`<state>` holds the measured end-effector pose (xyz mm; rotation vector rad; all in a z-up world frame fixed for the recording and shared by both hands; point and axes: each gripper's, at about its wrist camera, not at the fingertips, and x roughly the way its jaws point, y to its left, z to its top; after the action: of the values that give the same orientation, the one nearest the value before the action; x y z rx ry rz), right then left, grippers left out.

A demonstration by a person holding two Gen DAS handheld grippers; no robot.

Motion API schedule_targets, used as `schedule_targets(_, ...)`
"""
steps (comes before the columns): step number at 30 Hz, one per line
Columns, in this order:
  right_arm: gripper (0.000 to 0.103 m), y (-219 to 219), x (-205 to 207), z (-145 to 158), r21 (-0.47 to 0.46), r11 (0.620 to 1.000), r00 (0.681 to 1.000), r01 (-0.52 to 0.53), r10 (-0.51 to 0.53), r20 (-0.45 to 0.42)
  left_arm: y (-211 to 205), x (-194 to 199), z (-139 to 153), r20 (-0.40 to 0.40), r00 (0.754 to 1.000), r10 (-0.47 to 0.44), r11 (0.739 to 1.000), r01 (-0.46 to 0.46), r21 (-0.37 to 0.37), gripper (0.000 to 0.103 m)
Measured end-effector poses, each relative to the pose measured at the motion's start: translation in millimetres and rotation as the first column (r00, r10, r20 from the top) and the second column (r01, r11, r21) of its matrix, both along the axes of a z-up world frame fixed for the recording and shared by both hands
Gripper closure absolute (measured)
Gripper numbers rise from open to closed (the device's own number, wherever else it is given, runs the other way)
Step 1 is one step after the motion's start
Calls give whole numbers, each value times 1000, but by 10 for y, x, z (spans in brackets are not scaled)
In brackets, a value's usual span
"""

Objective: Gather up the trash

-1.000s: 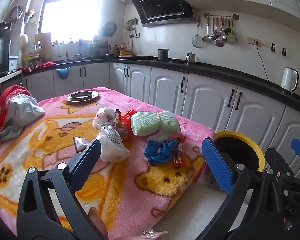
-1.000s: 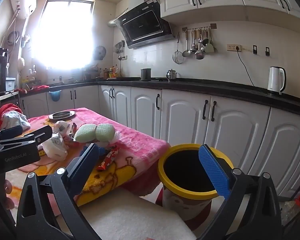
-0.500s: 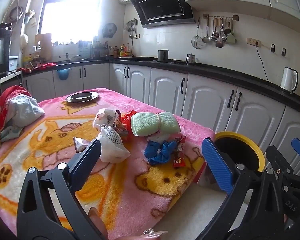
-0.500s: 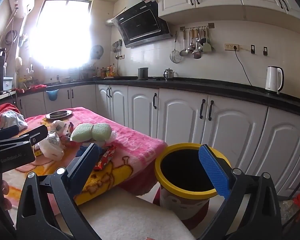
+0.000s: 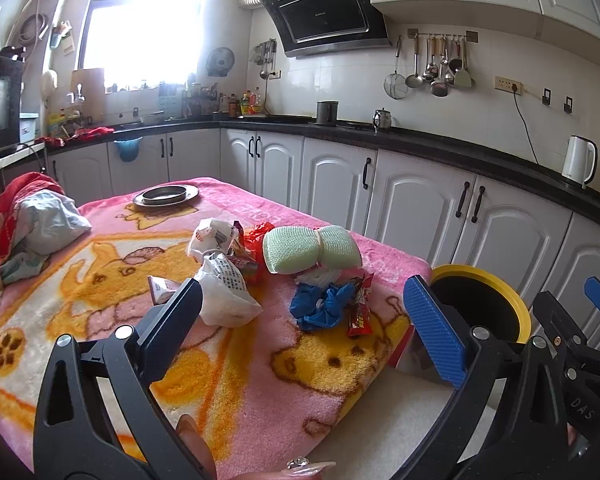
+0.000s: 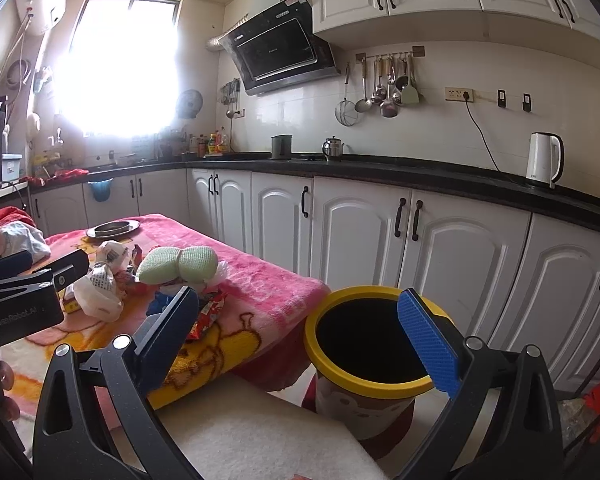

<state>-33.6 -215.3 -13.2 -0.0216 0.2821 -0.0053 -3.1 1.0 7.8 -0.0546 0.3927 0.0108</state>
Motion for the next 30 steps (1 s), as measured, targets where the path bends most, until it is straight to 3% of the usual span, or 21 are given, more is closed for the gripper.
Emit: schedule_targets(30, 6, 128, 26, -34, -26, 999, 999, -42, 41, -14, 152, 46, -28, -12, 999, 31, 999, -31, -35, 11)
